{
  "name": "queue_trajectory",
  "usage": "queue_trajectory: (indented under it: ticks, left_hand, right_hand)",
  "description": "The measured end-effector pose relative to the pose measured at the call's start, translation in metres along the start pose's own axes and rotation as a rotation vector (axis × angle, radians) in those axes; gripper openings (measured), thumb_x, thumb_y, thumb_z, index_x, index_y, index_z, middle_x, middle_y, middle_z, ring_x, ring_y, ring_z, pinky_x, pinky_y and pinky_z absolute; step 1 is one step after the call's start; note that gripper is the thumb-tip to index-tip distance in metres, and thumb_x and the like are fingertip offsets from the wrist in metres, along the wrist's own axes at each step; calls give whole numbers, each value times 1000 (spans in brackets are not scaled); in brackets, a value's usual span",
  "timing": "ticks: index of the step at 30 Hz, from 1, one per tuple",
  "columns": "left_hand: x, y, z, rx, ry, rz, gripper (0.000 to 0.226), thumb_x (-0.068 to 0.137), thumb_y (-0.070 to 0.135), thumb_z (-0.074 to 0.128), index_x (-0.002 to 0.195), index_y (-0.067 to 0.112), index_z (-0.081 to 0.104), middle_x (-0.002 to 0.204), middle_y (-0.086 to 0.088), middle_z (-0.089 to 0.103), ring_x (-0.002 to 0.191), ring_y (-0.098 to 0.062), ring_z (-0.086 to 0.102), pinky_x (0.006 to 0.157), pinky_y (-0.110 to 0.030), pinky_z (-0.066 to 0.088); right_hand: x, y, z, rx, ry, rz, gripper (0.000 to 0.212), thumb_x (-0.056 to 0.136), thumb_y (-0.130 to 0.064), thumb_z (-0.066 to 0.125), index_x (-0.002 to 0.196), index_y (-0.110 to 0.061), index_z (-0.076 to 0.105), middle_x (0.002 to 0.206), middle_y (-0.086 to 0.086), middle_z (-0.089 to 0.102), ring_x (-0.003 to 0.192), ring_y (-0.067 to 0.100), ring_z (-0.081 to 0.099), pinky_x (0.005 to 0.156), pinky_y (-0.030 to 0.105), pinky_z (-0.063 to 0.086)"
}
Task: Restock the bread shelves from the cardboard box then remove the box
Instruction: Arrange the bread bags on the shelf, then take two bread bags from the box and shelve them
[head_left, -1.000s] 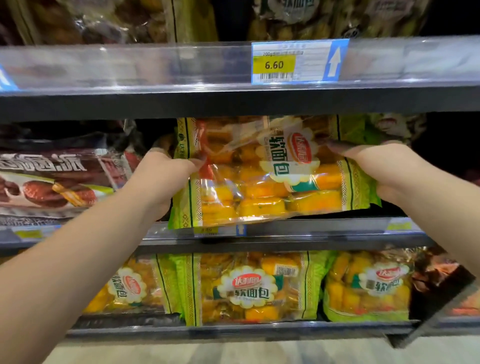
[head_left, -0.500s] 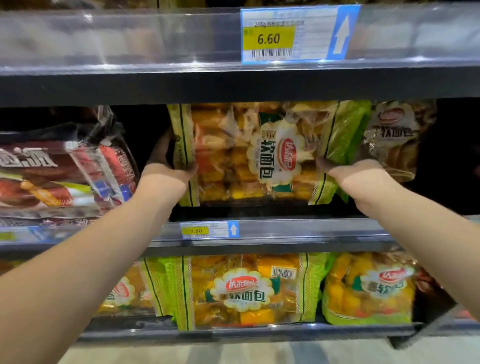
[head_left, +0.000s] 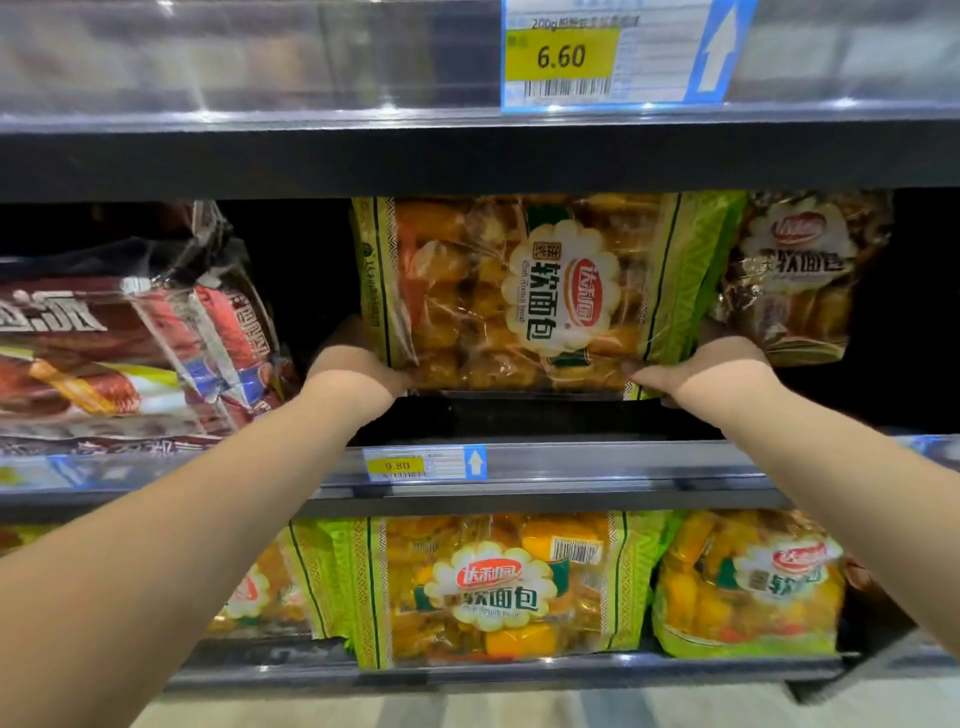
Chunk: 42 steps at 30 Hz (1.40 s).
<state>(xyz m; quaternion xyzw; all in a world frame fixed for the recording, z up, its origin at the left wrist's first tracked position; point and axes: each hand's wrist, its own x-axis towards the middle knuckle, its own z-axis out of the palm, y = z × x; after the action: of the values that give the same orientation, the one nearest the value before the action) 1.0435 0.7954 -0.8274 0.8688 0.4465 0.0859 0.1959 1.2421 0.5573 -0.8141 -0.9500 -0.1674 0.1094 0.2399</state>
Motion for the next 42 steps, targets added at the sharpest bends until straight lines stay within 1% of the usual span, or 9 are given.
queue_trajectory:
  ticks: [5,9,11,16,19,21,25,34,42]
  left_hand:
    - [1,-2,5,-56,36,-14,93,88,60,69,160,22,25,157,-7,44,142,-31,44,106,-36,42]
    - [-6,2,0,-85,10,-57,88,88,55,72,156,14,33,148,-12,53,134,-34,52,100,-38,46]
    - [-15,7,-6,-64,-12,-100,85,89,54,72,154,11,38,142,-12,57,127,-34,57,89,-35,48]
    - [-55,13,-31,-61,-73,-30,52,96,44,68,127,4,53,122,-13,60,108,-33,59,88,-35,50]
    - [-87,9,-51,99,-72,73,73,97,44,65,148,1,34,143,-22,44,122,-38,54,93,-40,47]
    - [-110,9,-67,184,-43,195,73,97,43,64,150,6,30,145,-19,42,122,-39,55,91,-45,50]
    - [-154,7,-113,375,-36,413,52,99,39,60,141,18,39,135,-7,47,114,-30,54,70,-41,45]
    - [-249,-4,-310,669,-234,375,62,97,47,59,149,25,33,152,-11,32,142,-32,31,113,-44,34]
    - [-372,1,-496,490,-295,109,71,94,56,57,152,26,29,157,-10,29,148,-32,23,120,-45,26]
  right_hand:
    - [-5,1,0,128,20,1,75,79,-60,78,133,-12,58,110,13,73,100,32,70,89,40,59]
    - [-21,-4,-7,72,-20,38,53,90,-52,71,112,-4,62,88,9,64,87,30,60,60,32,45]
    - [-31,-9,-8,39,-13,15,53,95,-51,66,113,-1,61,83,7,56,89,34,57,69,32,45]
    - [-61,-19,-17,-149,-52,-27,75,99,-60,53,141,2,44,123,18,60,105,34,57,78,35,44]
    - [-89,-28,-22,-337,-65,-145,64,100,-59,51,123,0,52,90,7,56,92,31,59,77,37,50]
    - [-120,-46,-29,-565,-59,-288,56,99,-62,49,115,-8,49,99,7,57,101,32,61,85,42,52]
    - [-185,-95,-45,-790,-28,-677,55,101,-57,48,137,-17,43,128,8,57,117,31,56,90,43,46]
    - [-322,-192,-141,-563,-224,-763,72,97,-34,63,159,-16,32,141,11,50,124,32,53,97,43,48]
    - [-453,-302,-280,-352,-318,-822,63,94,-41,66,149,-24,41,146,1,46,133,25,48,105,40,46]
